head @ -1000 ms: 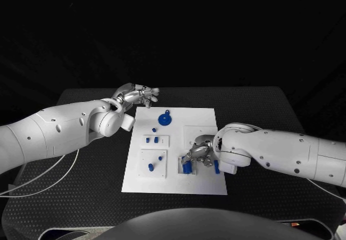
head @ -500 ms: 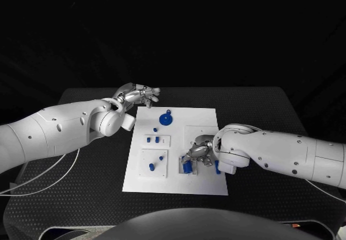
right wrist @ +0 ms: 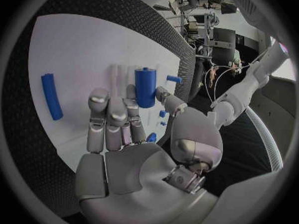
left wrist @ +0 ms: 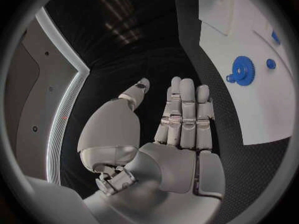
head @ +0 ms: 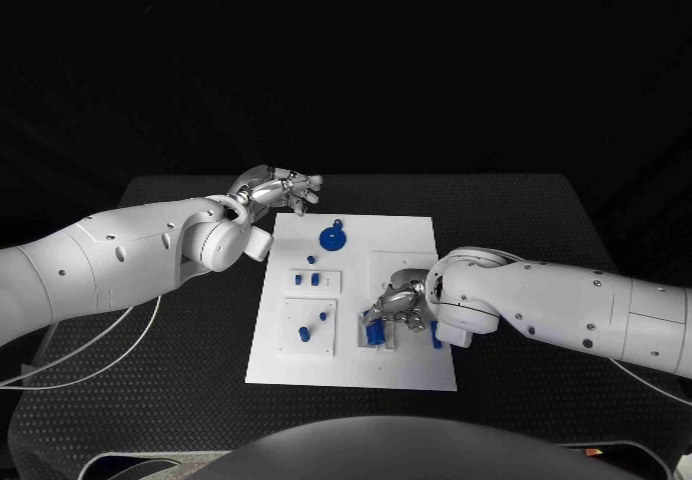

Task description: Assemble the parts on the task board

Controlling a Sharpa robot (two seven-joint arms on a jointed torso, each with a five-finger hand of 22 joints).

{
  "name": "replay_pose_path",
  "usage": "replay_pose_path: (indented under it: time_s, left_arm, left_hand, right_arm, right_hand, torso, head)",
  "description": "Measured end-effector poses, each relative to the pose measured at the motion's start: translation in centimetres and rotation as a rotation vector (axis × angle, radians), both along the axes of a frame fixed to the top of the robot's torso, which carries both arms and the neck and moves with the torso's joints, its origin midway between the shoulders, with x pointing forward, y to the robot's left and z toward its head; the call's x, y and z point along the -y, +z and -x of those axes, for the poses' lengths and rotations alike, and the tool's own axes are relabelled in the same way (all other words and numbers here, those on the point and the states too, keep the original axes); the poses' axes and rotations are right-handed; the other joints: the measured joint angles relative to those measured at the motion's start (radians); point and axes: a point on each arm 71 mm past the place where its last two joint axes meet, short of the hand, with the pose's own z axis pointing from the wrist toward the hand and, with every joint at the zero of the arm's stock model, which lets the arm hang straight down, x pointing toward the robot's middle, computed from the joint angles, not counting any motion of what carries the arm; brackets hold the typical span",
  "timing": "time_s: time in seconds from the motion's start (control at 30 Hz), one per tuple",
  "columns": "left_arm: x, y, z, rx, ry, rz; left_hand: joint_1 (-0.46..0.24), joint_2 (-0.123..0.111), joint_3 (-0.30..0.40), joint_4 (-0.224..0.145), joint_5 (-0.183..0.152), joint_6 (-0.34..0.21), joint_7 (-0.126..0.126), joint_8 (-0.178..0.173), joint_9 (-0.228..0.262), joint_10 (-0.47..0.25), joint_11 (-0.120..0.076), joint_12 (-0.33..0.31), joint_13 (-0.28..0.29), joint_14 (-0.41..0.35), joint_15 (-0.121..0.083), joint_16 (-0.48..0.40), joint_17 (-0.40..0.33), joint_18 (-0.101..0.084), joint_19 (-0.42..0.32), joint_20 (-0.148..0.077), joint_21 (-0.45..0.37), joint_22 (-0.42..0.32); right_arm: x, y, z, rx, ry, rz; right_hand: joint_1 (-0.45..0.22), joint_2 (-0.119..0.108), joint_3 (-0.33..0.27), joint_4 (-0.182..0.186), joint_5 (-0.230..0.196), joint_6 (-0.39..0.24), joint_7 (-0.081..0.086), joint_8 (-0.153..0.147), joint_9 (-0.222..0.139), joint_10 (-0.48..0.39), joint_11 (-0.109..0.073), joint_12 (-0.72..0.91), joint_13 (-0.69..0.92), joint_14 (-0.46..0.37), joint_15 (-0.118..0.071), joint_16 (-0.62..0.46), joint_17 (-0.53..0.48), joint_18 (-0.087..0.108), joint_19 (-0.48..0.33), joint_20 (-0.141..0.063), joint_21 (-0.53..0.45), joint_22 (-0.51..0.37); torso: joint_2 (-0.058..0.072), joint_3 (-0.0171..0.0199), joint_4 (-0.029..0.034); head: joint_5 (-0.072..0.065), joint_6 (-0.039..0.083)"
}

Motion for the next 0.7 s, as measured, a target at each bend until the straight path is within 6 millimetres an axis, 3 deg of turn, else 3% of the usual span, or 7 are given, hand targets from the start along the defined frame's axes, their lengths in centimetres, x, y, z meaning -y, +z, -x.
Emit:
replay_pose_path:
  time_s: [0.17, 0.7]
  left_arm:
    - [0.02, -0.02, 0.01, -0.004, -0.003, 0.0]
    - [0.06, -0.05, 0.02, -0.008, -0.007, -0.001]
  left_hand:
    - [0.009, 0.009, 0.0, 0.0, 0.008, -0.001, 0.0, 0.0, 0.001, -0.004, 0.004, 0.0, 0.0, -0.003, 0.003, 0.0, 0.001, 0.0, 0.0, 0.0, 0.0, 0.0]
    - [0.009, 0.009, 0.0, 0.0, 0.008, -0.005, 0.002, 0.0, 0.001, -0.004, 0.004, 0.0, -0.001, -0.003, 0.003, 0.0, 0.001, 0.0, 0.0, 0.0, 0.0, 0.0]
  right_arm:
    - [-0.05, -0.09, 0.04, -0.001, 0.001, 0.0]
    - [-0.09, -0.15, 0.06, 0.0, 0.003, 0.002]
  right_hand:
    - [-0.005, -0.005, -0.003, 0.003, 0.0, 0.0, 0.0, 0.0, -0.001, 0.0, 0.0, 0.0, 0.001, 0.0, 0.0, 0.0, -0.001, 0.0, 0.0, 0.0, 0.0, -0.001]
    - [-0.006, -0.006, -0.003, 0.003, 0.0, 0.002, 0.002, 0.001, -0.002, 0.002, 0.002, -0.004, 0.004, 0.002, 0.002, 0.0, -0.002, 0.0, 0.0, 0.0, 0.0, -0.001]
  torso:
    - [-0.001, -0.0001, -0.0006]
    - [-0.001, -0.0008, 0.0005]
  head:
    - [0.0, 0.0]
    - [0.005, 0.0]
